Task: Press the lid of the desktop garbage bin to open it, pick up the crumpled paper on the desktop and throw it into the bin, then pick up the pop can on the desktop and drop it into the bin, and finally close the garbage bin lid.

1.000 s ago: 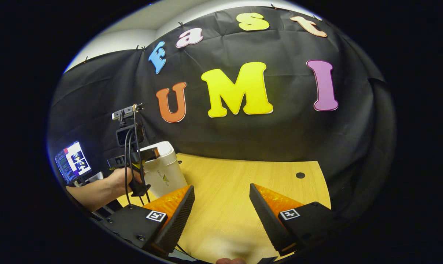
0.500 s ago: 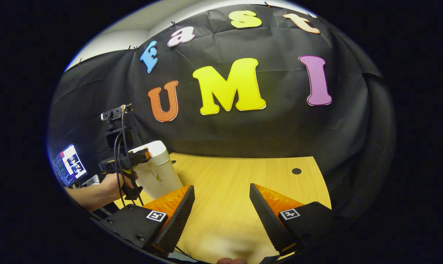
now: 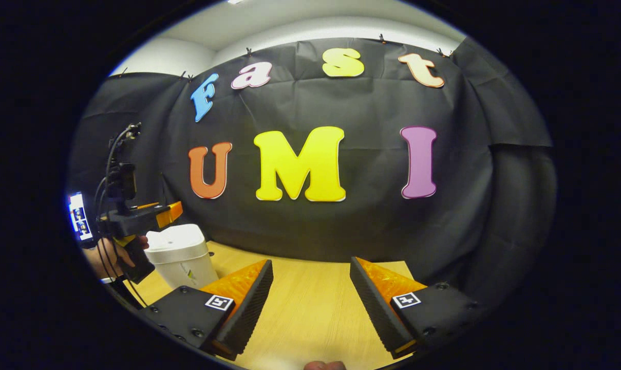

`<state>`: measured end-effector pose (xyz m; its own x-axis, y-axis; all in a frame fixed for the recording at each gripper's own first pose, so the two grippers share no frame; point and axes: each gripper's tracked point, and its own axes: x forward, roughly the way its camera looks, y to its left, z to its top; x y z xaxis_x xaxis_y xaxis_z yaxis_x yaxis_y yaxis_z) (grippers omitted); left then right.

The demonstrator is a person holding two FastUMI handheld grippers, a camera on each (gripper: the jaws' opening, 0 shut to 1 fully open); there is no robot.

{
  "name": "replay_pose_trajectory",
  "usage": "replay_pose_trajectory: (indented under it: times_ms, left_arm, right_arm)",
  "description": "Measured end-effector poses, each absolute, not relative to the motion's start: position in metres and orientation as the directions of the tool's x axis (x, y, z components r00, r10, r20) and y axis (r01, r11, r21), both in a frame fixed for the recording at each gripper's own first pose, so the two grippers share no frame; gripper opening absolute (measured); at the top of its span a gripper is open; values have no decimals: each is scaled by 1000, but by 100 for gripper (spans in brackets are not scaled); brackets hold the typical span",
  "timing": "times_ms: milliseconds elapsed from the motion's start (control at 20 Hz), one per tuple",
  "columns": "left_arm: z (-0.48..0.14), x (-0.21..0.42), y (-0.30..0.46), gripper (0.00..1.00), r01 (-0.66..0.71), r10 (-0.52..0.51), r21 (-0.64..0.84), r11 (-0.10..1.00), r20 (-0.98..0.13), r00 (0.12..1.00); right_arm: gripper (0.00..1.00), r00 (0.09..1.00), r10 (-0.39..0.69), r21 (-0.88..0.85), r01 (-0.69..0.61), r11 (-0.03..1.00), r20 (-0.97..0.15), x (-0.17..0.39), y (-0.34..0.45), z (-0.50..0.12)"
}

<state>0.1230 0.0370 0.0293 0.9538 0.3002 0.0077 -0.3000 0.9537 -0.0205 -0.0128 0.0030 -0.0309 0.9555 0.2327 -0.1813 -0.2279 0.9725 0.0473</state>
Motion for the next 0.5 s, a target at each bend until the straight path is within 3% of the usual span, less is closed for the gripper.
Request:
replay_pose_trajectory:
  times_ms: [500]
  left_arm:
    - [59,77,-55,96,-95,96,-19,995,81,992]
  right_arm:
    - [93,988,146,-19,-147,989,-48,-20,2,11]
